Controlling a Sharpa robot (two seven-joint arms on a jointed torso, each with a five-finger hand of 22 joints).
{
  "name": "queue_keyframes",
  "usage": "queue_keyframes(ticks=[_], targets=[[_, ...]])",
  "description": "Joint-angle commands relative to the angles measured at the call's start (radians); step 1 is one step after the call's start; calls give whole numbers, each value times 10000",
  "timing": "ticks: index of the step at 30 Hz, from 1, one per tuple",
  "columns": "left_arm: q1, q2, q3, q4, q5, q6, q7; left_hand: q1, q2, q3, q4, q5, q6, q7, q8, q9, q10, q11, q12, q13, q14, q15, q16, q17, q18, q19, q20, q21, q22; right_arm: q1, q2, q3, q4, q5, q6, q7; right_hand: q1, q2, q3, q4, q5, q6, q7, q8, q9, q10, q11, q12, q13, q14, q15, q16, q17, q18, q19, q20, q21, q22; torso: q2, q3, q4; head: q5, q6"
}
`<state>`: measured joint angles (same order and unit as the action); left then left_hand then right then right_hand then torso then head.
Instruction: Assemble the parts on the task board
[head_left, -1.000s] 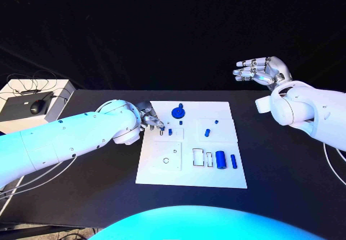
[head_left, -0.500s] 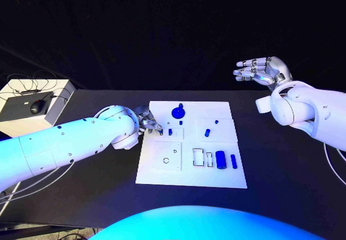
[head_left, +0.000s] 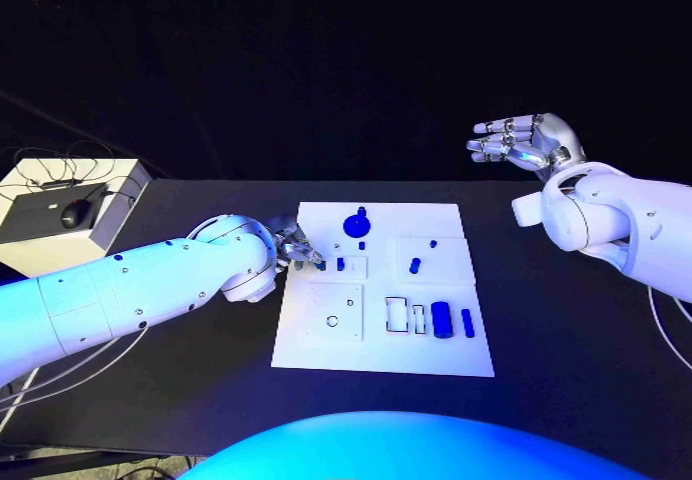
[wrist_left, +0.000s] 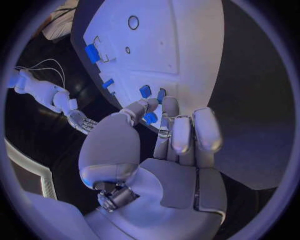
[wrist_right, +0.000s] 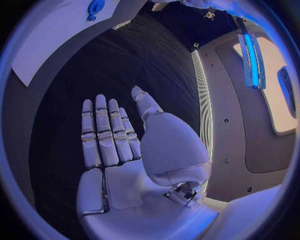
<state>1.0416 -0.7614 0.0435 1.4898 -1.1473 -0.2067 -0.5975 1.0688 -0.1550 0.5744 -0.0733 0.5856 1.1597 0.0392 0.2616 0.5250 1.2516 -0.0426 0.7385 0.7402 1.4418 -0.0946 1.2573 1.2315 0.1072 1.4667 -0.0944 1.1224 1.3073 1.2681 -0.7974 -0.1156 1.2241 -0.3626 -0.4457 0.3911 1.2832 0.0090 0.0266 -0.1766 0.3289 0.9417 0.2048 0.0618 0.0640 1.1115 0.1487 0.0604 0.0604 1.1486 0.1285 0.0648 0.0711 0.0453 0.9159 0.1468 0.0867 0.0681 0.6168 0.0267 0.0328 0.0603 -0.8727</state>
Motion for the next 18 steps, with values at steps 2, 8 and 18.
queue_keyframes(ticks=[2, 8, 18], targets=[[-40, 32, -7, -24, 47, -42, 23, 181, 98, 1116, -1070, 21, 127, -67, 35, 3, 100, -147, -40, 13, 1, -71, 39, -9, -161, 160, -82, 47, 1307, 1, -10, 7, 9, 8, 65, 85, 3, 1, 16, 30, 36, 8, 18, 6, 1, -40, -1, 15, -13, -78, 1, -27, -10, -106, -71, -14, -15, 5, 1, -5, 2, -33, 1], [-59, 56, -6, -69, 64, -62, 25, 181, 98, 1116, -1070, 21, 127, -67, 35, 3, 100, -147, -40, 13, 1, -71, 39, -9, -161, 160, -82, 47, 1307, 1, -7, 7, 7, 8, 68, 87, 5, 7, 32, 31, 37, 1, 19, 5, 1, -42, 0, 16, -13, -85, 4, -27, -11, -104, -76, -12, -16, 4, 3, 0, 4, -35, 1], [-71, 86, -5, -96, 79, -71, 28, 181, 98, 1116, -1070, 21, 127, -67, 35, 3, 100, -147, -40, 13, 1, -71, 39, -9, -161, 160, -82, 47, 1307, 1, 0, 7, -1, 8, 72, 89, 5, 7, 32, 31, 37, 1, 19, 5, 1, -42, 0, 16, -13, -85, 4, -27, -11, -104, -76, -12, -16, 4, 2, -2, 7, -46, 1]])
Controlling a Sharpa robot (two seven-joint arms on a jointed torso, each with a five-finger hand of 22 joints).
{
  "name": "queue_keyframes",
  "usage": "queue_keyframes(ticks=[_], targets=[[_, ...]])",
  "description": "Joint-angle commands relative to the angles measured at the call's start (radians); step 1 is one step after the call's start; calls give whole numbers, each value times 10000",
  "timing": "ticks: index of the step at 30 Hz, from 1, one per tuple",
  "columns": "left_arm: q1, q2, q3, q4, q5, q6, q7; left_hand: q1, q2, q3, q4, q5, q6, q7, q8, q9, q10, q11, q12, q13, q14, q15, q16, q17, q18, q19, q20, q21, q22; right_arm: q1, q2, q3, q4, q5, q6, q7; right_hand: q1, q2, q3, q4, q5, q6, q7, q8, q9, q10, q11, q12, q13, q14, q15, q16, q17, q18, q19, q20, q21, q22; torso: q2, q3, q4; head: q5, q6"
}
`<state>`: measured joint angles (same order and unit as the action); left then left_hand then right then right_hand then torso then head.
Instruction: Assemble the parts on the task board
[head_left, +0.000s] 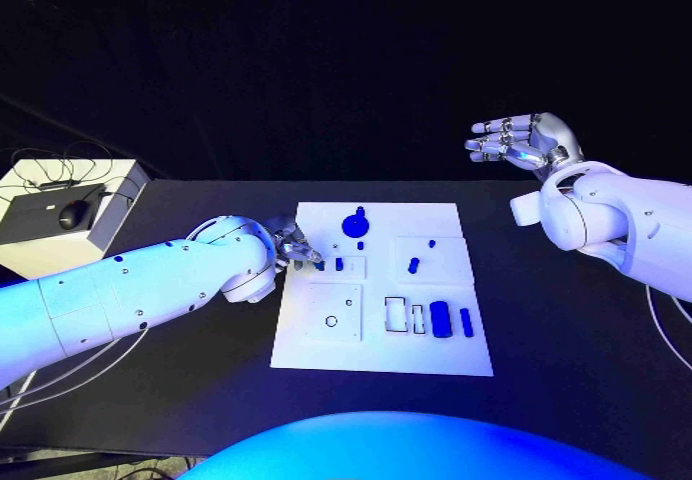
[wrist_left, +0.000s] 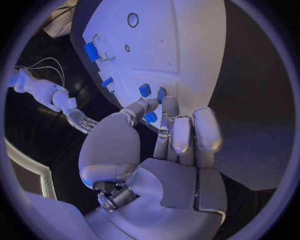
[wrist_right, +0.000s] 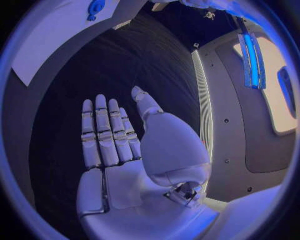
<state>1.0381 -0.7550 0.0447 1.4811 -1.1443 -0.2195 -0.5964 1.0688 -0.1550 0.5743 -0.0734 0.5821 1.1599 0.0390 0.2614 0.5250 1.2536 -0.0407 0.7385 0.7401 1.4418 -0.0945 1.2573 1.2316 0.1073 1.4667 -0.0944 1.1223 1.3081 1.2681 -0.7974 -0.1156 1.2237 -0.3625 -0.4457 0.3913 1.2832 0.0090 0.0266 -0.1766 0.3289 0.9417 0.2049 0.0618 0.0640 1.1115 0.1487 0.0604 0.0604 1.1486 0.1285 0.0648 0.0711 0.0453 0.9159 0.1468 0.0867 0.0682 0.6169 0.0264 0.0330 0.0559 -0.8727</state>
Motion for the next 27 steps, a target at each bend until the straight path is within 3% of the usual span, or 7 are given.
queue_keyframes(ticks=[1, 27], targets=[[-36, 23, -16, -11, 51, 60, 18, 181, 98, 1117, -1069, 55, 126, -65, 36, 4, 79, -166, -40, 14, 1, -71, 39, -10, -162, 160, -82, 48, 1299, 2, 1, 7, 2, 8, 72, 87, 5, 7, 32, 31, 37, 1, 19, 5, 1, -42, 0, 16, -13, -85, 4, -27, -11, -104, -76, -12, -16, 4, -1, -1, 6, -2, 1], [-40, 114, -19, -107, 50, 14, 24, 150, 113, 1136, -1086, 55, 120, -63, 40, 27, 78, -164, -38, 32, -3, -70, 45, -23, -160, 161, -82, 54, 1301, 1, 5, 7, -18, 8, 81, 87, 5, 7, 32, 31, 37, 1, 19, 5, 1, -42, 0, 16, -13, -85, 4, -27, -11, -104, -76, -12, -16, 4, -4, 1, 0, -5, 1]])
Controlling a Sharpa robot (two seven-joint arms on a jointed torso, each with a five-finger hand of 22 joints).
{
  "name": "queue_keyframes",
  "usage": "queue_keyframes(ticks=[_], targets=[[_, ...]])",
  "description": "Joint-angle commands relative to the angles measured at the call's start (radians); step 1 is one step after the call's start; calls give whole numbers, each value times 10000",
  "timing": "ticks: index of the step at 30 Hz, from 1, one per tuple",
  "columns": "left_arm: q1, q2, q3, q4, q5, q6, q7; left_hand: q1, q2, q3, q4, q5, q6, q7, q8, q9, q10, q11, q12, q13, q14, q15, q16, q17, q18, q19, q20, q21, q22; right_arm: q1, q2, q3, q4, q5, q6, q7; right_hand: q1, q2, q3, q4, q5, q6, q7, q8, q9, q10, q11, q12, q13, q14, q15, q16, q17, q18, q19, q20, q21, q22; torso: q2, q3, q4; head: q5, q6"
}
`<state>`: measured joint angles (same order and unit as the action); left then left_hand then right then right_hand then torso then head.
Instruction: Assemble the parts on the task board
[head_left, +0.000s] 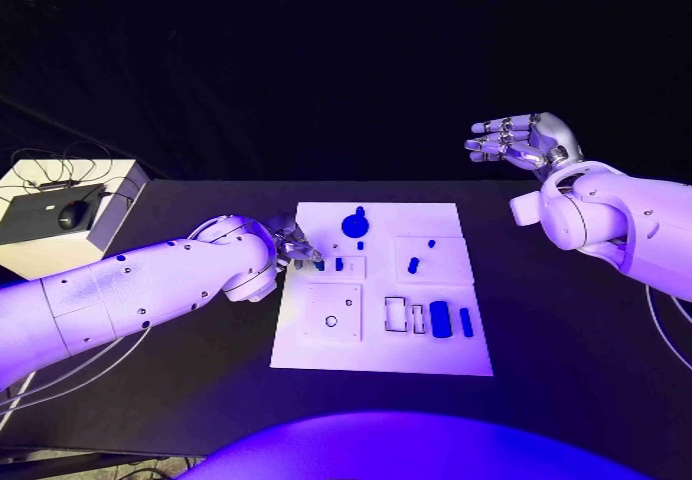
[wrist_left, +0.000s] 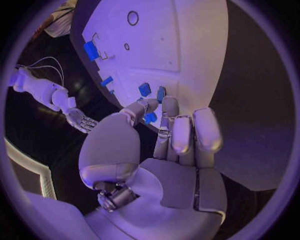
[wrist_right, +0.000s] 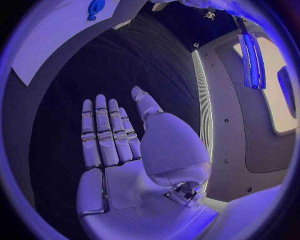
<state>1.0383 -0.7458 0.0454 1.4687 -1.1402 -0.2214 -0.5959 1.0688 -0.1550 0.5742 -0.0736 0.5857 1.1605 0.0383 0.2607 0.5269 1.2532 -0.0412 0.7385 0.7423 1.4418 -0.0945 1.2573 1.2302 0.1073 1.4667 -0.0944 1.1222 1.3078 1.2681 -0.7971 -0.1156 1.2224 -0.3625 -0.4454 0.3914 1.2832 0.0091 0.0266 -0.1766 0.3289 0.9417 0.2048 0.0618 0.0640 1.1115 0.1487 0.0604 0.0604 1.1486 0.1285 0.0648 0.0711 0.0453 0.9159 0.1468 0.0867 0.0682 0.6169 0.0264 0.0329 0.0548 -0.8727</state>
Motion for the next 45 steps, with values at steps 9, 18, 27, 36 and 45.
queue_keyframes(ticks=[9, 18, 27, 36, 45], targets=[[-81, -60, -16, 180, -27, -53, 15, 154, 123, 1136, -1100, 20, 112, -55, 45, 16, 85, -159, -46, 10, -7, -72, 41, -22, -161, 163, -87, 59, 1304, 0, -5, 7, -9, 8, 82, 87, 5, 7, 32, 31, 37, 1, 19, 5, 1, -42, 0, 16, -13, -85, 4, -27, -11, -104, -76, -12, -16, 4, 1, -4, 5, 9, 1], [-102, -94, -14, 217, -59, -176, 11, 154, 117, 1144, -1104, 28, 121, -57, 43, 16, 97, -162, -50, 7, -6, -74, 48, -19, -163, 169, -91, 72, 1308, 0, -3, 7, -11, 8, 80, 88, 5, 7, 32, 31, 37, 1, 19, 5, 1, -42, 0, 16, -13, -85, 4, -27, -11, -104, -76, -12, -16, 4, 0, -4, 8, 59, 1], [-124, -111, -14, 220, -75, -305, 9, 154, 117, 1144, -1104, 28, 121, -57, 43, 16, 97, -162, -50, 7, -6, -74, 48, -19, -163, 169, -91, 72, 1308, -1, 7, 7, -14, 8, 86, 88, 5, 7, 32, 31, 37, 1, 19, 5, 1, -42, 0, 16, -13, -85, 4, -27, -11, -104, -76, -12, -16, 4, 0, -3, 4, 48, 1], [-133, -138, -13, 214, -136, -473, 5, 156, 116, 1155, -1106, 29, 132, -56, 33, 16, 109, -163, -67, -1, -9, -82, 44, -29, -158, 176, -103, 74, 1306, -2, 7, 7, -13, 8, 88, 88, 5, 7, 32, 31, 37, 1, 19, 5, 1, -42, 0, 16, -13, -85, 4, -27, -11, -104, -76, -12, -16, 4, 0, -1, 1, 45, 1], [-151, -215, -8, 334, -113, -501, -1, 159, 109, 1165, -1113, 30, 137, -59, 30, 15, 119, -167, -65, 0, -3, -83, 59, -15, -160, 183, -103, 93, 1311, -3, 6, 7, -14, 8, 95, 86, 5, 7, 32, 31, 37, 1, 19, 5, 1, -42, 0, 16, -13, -85, 4, -27, -11, -104, -76, -12, -16, 4, -2, 0, -1, 53, 1]])
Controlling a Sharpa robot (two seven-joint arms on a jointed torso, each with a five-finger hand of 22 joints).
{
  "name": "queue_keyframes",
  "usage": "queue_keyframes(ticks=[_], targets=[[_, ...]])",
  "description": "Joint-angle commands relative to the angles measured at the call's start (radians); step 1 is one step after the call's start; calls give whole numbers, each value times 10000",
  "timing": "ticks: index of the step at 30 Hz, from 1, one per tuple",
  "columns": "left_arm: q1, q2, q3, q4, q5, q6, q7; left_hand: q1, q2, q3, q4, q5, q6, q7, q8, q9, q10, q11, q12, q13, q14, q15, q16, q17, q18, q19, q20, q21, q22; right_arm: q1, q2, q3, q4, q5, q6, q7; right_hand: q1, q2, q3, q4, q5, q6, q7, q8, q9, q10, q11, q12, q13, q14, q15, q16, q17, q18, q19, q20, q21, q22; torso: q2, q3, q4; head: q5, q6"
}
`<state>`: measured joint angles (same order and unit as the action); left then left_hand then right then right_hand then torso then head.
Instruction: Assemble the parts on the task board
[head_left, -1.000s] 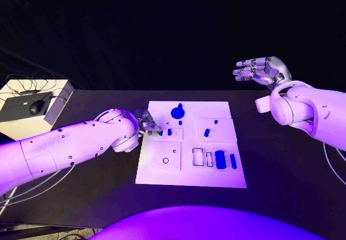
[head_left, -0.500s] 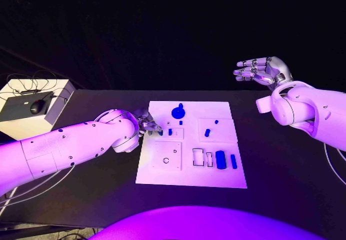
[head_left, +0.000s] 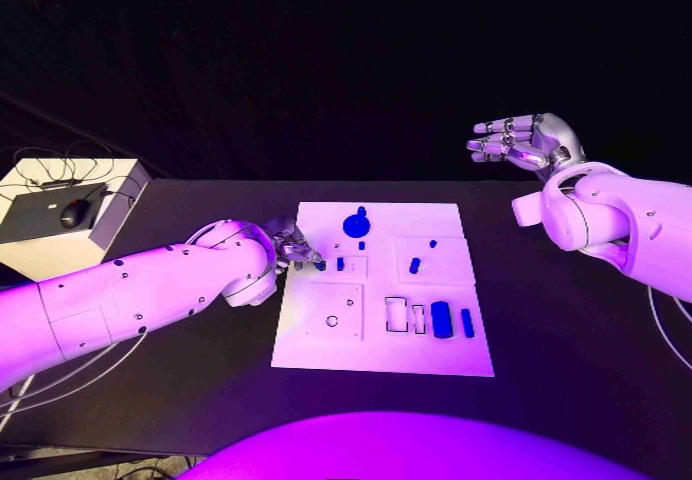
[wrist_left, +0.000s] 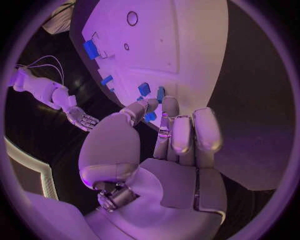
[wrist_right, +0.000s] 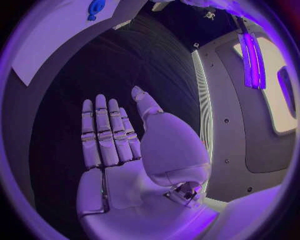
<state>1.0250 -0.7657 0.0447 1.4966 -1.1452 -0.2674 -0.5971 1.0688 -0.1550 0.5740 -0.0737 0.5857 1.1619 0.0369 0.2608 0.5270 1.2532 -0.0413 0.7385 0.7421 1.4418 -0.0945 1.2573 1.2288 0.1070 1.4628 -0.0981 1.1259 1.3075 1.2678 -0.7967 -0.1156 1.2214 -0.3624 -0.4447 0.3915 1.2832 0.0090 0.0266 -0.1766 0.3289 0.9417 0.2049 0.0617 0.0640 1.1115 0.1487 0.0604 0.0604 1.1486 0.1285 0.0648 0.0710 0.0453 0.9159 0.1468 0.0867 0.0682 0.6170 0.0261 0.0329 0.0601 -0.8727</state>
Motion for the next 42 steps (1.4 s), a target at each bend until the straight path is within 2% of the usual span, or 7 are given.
queue_keyframes(ticks=[1, 25, 42], targets=[[-22, -27, 0, 74, -41, -55, 13, 159, 110, 1167, -1111, 29, 122, -44, 29, 14, 119, -166, -65, 3, -3, -83, 59, -2, -157, 221, -66, 56, 1315, -1, 1, 7, -5, 7, 89, 84, 5, 7, 32, 31, 37, 1, 19, 5, 1, -42, 0, 16, -13, -85, 4, -27, -11, -104, -76, -12, -16, 4, -3, 0, -1, 2, 1], [-154, -170, 8, 341, 21, -977, 369, 176, 48, 1189, -1065, 30, 161, -58, 15, -2, 144, -175, -82, 3, -4, -90, 62, -6, -162, 228, -73, 71, 1319, -2, -3, 7, -2, 7, 82, 83, 5, 7, 32, 31, 37, 1, 19, 5, 1, -42, 0, 16, -13, -85, 4, -27, -11, -104, -76, -12, -16, 4, 7, 5, 5, 25, 1], [-261, -81, 8, 211, -152, -1042, 360, 210, 32, 1197, -1029, 22, 167, -57, 5, -10, 153, -177, -96, 2, -6, -94, 58, -11, -160, 233, -79, 74, 1319, -2, -3, 7, -6, 7, 79, 82, 5, 7, 32, 31, 37, 1, 19, 5, 1, -42, 0, 16, -13, -85, 4, -27, -11, -104, -76, -12, -16, 4, 5, -1, 3, -18, 1]])
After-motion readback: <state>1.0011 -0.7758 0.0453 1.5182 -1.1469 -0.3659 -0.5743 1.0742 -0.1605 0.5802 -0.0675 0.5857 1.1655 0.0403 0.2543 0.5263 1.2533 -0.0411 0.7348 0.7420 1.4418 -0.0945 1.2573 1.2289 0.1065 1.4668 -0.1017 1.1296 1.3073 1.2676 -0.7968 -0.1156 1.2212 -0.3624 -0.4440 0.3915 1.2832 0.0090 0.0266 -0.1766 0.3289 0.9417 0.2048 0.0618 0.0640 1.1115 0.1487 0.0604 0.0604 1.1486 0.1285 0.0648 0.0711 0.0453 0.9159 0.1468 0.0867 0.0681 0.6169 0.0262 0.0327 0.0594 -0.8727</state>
